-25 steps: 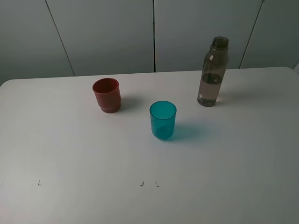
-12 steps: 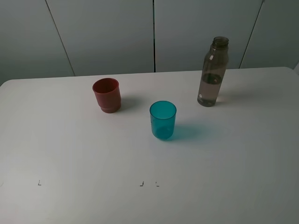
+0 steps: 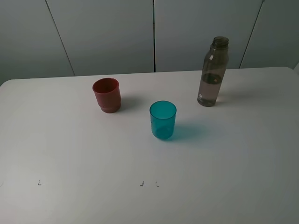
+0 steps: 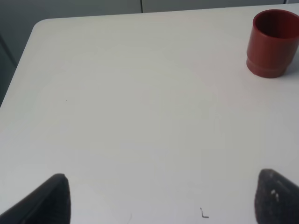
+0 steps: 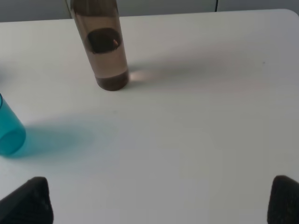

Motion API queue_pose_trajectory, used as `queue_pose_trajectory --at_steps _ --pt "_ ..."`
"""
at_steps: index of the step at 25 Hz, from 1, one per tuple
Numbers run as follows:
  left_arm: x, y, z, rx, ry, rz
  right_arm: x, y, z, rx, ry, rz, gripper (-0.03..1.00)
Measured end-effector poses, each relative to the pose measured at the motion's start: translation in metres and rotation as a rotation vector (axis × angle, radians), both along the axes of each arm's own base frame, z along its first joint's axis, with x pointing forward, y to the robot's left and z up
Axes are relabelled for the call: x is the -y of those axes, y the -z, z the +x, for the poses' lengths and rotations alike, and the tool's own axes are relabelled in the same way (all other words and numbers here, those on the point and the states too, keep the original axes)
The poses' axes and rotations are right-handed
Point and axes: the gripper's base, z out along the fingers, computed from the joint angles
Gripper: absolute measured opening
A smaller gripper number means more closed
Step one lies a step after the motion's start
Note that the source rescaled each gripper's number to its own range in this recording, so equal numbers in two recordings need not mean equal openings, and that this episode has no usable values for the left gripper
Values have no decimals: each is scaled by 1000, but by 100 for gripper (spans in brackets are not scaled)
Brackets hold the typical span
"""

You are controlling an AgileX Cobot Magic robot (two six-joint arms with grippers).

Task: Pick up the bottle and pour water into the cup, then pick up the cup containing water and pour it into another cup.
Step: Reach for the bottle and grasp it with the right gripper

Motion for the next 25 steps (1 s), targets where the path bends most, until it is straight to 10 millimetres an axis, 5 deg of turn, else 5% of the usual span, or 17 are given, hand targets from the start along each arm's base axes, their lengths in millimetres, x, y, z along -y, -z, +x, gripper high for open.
queue_pose_trajectory --at_steps 11,25 --pt "0 0 0 0 -3 -6 -6 3 101 40 14 138 100" --pt "0 0 0 0 -3 -6 -43 83 194 -129 -192 -6 100"
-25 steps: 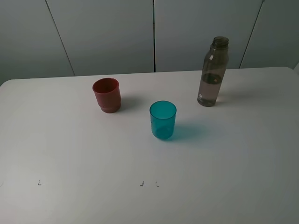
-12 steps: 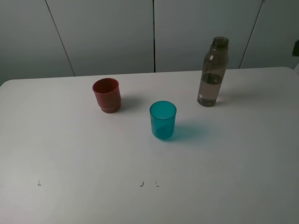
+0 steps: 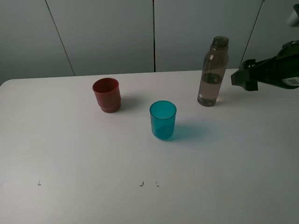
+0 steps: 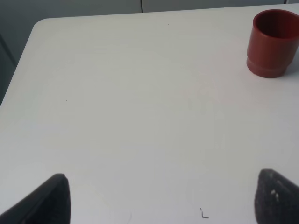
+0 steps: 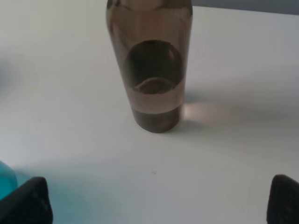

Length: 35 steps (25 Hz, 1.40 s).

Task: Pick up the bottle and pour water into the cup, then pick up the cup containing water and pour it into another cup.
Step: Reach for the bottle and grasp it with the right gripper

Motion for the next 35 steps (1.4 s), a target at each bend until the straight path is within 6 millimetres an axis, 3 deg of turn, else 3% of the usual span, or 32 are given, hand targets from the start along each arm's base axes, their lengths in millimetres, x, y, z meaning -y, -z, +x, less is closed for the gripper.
queue_pose_trajectory --at_steps 6,13,25,35 --pt "0 0 0 0 0 0 -2 33 25 -28 22 -27 100" --pt "0 0 0 0 0 0 -3 73 41 -106 37 -54 100" --pt "0 0 0 0 0 0 -4 102 31 79 -8 -23 100" --pt "0 0 0 0 0 0 -11 125 43 240 -46 44 100"
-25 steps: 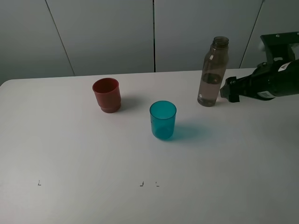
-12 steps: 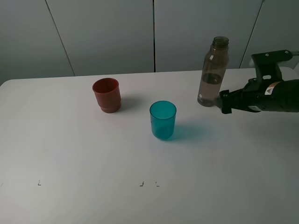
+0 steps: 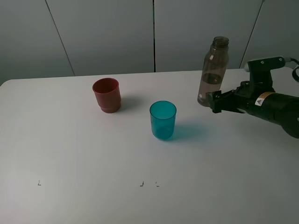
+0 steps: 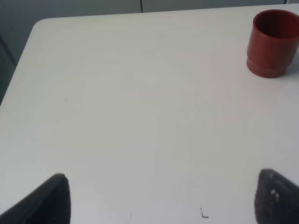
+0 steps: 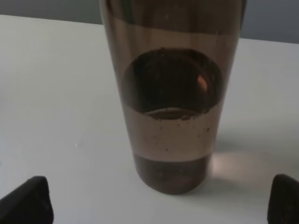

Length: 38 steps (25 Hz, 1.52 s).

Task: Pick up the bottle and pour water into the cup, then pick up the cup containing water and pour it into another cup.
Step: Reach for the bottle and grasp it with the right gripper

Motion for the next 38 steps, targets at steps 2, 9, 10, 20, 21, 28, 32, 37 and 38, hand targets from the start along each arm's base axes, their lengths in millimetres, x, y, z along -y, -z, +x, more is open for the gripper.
queue_pose_trajectory --at_steps 2,9,10,20,21,28,32,37,38 --pt "0 0 0 0 0 0 0 5 0 -10 8 3 100" --pt "0 0 0 0 0 0 -1 16 6 79 9 42 100" --pt "0 0 0 0 0 0 -2 17 6 94 11 48 100" --pt "0 0 0 0 0 0 -6 23 28 193 13 79 100" --pt "0 0 0 0 0 0 -6 23 31 198 13 80 100" --pt "0 0 0 0 0 0 -11 28 44 216 -12 80 100" --pt "0 0 0 0 0 0 -11 33 49 214 -13 74 100" --pt "0 0 0 0 0 0 -13 39 56 211 -15 73 100" --pt "0 0 0 0 0 0 -13 39 58 214 -15 73 100"
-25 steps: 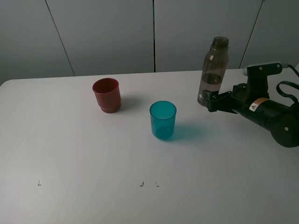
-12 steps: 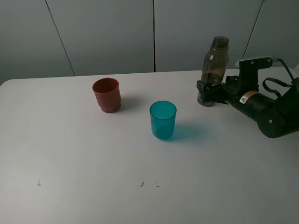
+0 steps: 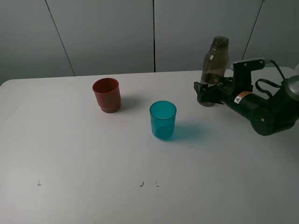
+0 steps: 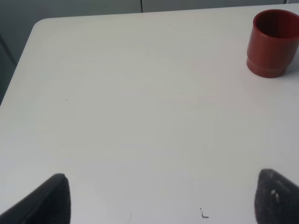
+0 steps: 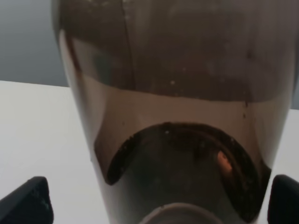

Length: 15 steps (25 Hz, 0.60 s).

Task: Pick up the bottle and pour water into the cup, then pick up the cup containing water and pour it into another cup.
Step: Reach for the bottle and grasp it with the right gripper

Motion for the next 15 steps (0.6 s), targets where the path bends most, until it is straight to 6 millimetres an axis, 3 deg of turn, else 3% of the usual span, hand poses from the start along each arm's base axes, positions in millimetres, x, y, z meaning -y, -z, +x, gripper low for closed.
queue_pose_trajectory --at_steps 15 --pt "0 0 0 0 0 0 -4 4 22 9 -5 0 100"
